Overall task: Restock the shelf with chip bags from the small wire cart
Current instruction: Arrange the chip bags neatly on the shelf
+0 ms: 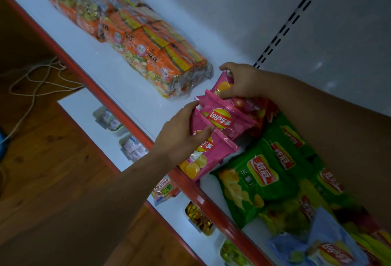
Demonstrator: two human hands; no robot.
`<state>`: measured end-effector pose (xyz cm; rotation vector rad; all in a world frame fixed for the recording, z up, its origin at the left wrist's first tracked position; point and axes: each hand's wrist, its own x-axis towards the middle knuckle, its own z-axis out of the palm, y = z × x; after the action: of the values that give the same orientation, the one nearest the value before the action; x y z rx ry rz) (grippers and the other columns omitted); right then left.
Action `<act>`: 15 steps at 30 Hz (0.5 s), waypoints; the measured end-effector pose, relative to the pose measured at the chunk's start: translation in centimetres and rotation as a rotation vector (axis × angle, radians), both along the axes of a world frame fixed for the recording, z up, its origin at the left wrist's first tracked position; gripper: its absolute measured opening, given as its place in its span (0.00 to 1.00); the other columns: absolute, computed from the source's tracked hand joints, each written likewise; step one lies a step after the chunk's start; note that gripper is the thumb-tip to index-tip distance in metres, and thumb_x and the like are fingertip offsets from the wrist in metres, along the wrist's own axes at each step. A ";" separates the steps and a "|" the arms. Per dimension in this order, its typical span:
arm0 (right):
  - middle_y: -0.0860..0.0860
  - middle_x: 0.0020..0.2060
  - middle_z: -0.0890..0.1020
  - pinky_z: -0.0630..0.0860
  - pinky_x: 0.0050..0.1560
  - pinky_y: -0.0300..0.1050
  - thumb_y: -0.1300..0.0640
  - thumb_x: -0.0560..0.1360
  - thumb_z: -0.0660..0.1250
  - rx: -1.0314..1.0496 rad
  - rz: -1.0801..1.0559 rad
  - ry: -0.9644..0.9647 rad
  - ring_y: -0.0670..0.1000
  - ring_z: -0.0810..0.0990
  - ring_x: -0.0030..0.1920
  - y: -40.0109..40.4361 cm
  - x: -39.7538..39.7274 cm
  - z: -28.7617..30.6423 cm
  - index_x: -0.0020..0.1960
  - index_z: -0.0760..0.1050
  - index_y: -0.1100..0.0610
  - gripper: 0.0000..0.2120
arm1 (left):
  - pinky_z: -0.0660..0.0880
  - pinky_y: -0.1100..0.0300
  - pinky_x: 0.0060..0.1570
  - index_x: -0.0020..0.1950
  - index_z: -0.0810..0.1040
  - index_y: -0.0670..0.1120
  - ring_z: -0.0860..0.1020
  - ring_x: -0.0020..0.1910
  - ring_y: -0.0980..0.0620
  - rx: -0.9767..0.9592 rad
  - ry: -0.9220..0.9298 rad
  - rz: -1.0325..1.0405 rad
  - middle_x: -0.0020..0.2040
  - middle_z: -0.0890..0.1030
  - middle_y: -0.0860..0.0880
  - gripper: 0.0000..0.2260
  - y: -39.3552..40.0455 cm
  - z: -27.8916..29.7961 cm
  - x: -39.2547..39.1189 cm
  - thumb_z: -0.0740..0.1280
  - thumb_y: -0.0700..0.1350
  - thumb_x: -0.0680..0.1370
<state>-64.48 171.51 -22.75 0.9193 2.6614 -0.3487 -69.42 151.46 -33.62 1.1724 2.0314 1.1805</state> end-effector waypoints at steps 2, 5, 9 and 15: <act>0.58 0.70 0.70 0.70 0.61 0.45 0.45 0.68 0.76 -0.025 -0.044 0.074 0.57 0.72 0.67 0.0 0.9 1.2 0.77 0.56 0.53 0.46 | 0.76 0.54 0.60 0.76 0.58 0.56 0.79 0.57 0.55 -0.020 -0.016 -0.002 0.67 0.75 0.55 0.33 0.0 0.2 -0.1 0.66 0.63 0.75; 0.54 0.56 0.78 0.71 0.46 0.39 0.50 0.70 0.75 -0.011 -0.136 0.247 0.54 0.78 0.57 -0.1 2.8 3.1 0.76 0.58 0.50 0.40 | 0.80 0.54 0.54 0.76 0.57 0.57 0.81 0.46 0.57 -0.043 -0.061 -0.019 0.60 0.79 0.54 0.35 0.2 0.8 -0.2 0.69 0.61 0.74; 0.51 0.53 0.80 0.71 0.48 0.40 0.50 0.71 0.73 0.024 -0.325 0.466 0.49 0.78 0.50 0.3 6.1 3.6 0.61 0.77 0.52 0.20 | 0.77 0.51 0.59 0.77 0.57 0.56 0.78 0.56 0.54 -0.050 -0.057 -0.017 0.66 0.74 0.52 0.37 1.2 1.8 -0.3 0.70 0.61 0.74; 0.55 0.47 0.85 0.83 0.50 0.55 0.49 0.63 0.77 -0.346 -0.846 0.842 0.56 0.85 0.46 -0.7 9.7 -0.2 0.54 0.80 0.58 0.23 | 0.75 0.48 0.61 0.76 0.61 0.53 0.75 0.63 0.51 -0.008 -0.078 0.012 0.70 0.71 0.50 0.30 2.8 2.8 0.5 0.64 0.59 0.78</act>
<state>-54.80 170.78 -22.97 2.0722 2.4886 -1.6255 -68.87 154.27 -30.84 1.0947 1.9858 1.2037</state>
